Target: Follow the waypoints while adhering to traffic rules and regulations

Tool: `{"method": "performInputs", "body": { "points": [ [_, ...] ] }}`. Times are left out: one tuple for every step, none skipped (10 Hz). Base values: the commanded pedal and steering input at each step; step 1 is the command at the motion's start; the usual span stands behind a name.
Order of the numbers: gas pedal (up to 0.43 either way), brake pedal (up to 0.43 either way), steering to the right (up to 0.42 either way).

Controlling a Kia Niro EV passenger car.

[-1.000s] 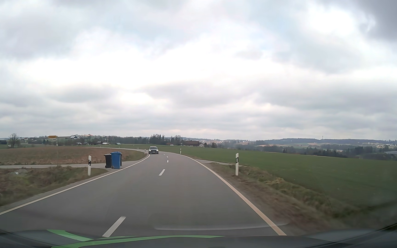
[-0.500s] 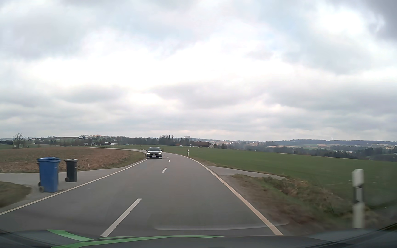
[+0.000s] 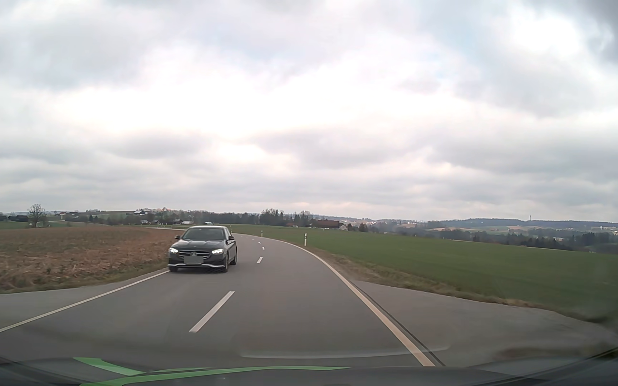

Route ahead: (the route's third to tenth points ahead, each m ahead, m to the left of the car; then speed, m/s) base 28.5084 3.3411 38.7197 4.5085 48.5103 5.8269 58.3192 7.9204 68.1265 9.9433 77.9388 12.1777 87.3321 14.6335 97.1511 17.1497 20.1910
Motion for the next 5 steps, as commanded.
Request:
{"method": "performInputs", "body": {
  "points": [
    [0.169,0.0,-0.02],
    [0.169,0.0,-0.021],
    [0.169,0.0,-0.021],
    [0.169,0.0,-0.022],
    [0.169,0.0,-0.022]
  ]
}}
